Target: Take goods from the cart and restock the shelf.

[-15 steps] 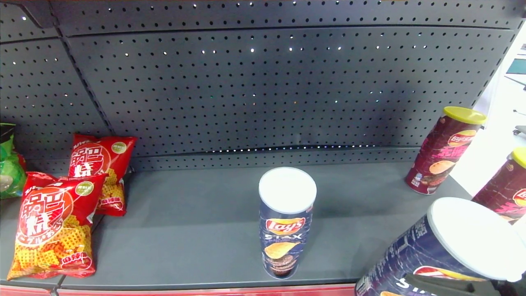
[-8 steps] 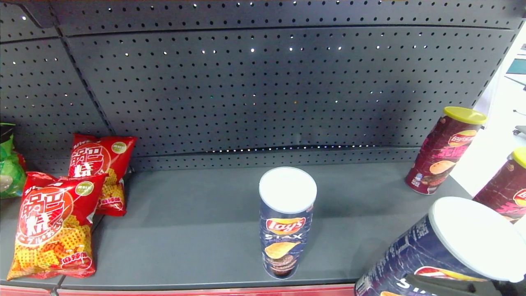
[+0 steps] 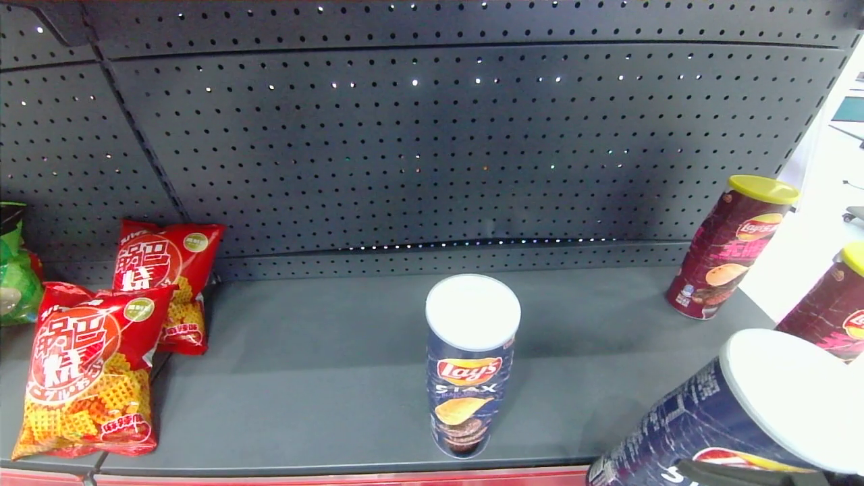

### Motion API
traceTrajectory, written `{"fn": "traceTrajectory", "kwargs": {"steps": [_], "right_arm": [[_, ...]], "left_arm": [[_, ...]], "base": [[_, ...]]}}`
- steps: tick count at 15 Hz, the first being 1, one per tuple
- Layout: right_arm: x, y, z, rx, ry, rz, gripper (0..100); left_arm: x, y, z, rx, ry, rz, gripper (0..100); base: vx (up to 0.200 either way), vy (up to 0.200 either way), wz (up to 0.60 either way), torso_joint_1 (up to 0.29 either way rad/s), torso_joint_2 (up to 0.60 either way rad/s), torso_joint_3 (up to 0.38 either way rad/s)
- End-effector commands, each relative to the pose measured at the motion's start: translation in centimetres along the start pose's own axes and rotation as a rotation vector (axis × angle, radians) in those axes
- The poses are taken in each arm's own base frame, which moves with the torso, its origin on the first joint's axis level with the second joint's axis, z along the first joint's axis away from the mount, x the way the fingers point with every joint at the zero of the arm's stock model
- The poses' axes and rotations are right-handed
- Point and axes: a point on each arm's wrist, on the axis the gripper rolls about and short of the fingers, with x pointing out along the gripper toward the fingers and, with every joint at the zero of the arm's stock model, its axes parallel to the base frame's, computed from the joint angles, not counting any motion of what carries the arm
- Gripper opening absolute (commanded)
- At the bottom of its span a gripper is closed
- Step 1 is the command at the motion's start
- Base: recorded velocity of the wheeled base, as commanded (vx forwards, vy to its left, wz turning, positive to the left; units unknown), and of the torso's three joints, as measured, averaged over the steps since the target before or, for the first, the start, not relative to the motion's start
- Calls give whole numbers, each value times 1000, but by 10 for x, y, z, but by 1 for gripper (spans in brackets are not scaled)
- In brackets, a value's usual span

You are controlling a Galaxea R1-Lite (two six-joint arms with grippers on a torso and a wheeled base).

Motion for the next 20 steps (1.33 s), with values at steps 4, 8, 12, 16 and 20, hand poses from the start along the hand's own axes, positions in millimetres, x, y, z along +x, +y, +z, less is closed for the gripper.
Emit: {"fn": "traceTrajectory", "kwargs": {"steps": [4, 8, 12, 16, 20], "right_arm": [[-1, 1, 0, -1, 0, -7, 0], [-1, 1, -1, 4, 3, -8, 0], [-1, 1, -2, 6, 5, -10, 0], [0, -2, -3, 17, 14, -12, 0], [6, -9, -7, 40, 30, -11, 0]], "left_arm": [[-4, -3, -7, -7, 8, -29, 100], [-7, -4, -11, 2, -16, -50, 100], [-7, -4, -13, -21, 6, -48, 100], [-7, -4, -13, -19, 6, -45, 100], [-7, -4, -13, -19, 6, -46, 100]], "base": [[0, 0, 0, 0, 0, 0], [0, 0, 0, 0, 0, 0], [0, 0, 0, 0, 0, 0], [0, 0, 0, 0, 0, 0], [0, 0, 0, 0, 0, 0]]}}
